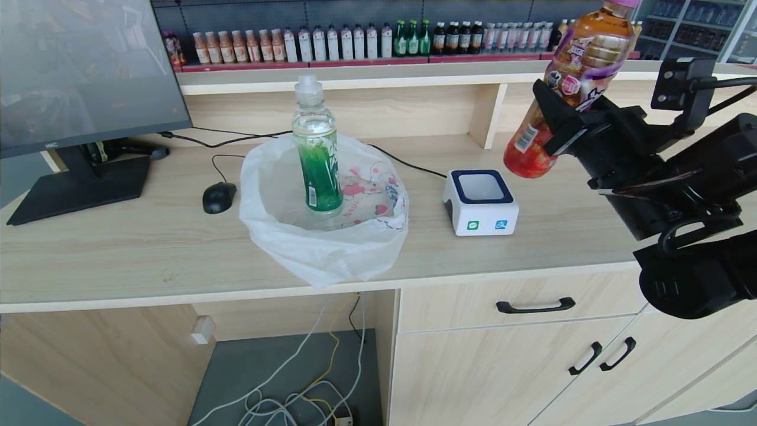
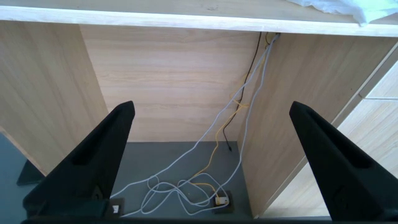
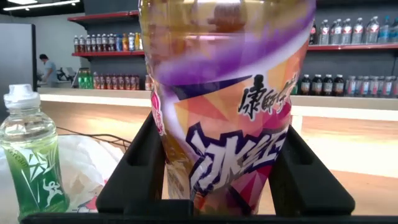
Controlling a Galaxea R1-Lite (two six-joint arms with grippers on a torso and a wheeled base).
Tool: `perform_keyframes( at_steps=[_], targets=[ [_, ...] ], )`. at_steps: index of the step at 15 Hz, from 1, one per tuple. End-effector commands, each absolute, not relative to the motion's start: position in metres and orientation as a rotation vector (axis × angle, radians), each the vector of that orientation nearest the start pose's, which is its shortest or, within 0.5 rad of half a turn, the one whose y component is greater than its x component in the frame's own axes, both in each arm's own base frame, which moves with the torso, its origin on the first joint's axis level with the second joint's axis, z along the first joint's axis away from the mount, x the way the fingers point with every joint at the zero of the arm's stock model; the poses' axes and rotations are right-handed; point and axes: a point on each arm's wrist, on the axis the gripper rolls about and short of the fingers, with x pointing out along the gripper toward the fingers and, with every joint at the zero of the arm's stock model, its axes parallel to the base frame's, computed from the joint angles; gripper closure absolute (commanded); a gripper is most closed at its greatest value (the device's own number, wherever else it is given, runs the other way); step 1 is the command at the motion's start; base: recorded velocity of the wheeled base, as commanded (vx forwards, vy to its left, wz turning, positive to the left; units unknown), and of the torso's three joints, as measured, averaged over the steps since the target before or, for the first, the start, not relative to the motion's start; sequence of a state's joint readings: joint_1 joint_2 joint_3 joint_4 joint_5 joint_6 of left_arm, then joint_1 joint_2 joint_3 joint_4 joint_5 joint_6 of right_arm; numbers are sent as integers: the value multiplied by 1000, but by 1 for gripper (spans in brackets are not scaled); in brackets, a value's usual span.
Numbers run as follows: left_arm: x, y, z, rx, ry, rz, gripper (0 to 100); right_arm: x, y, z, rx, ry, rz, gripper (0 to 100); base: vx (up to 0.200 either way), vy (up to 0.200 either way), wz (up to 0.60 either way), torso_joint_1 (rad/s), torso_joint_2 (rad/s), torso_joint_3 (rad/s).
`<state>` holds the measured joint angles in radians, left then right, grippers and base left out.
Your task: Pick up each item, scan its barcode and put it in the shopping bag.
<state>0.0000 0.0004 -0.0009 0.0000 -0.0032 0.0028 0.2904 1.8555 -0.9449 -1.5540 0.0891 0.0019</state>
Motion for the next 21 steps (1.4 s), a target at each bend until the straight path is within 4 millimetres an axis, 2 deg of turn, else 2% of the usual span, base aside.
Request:
perform_keyframes(
  at_steps=[1,4,21],
  targets=[
    [-23,0,76,2,-2,-3,0,320,98,253,96,-624,345,100,0,0,0,0,0,0],
    [-23,0,76,2,-2,-3,0,324,97,252,112,-622,318,100,0,0,0,0,0,0],
    [-23,0,76,0,-2,-3,0,330,96,248,136,-619,318,100,0,200,0,3,2,3]
  ],
)
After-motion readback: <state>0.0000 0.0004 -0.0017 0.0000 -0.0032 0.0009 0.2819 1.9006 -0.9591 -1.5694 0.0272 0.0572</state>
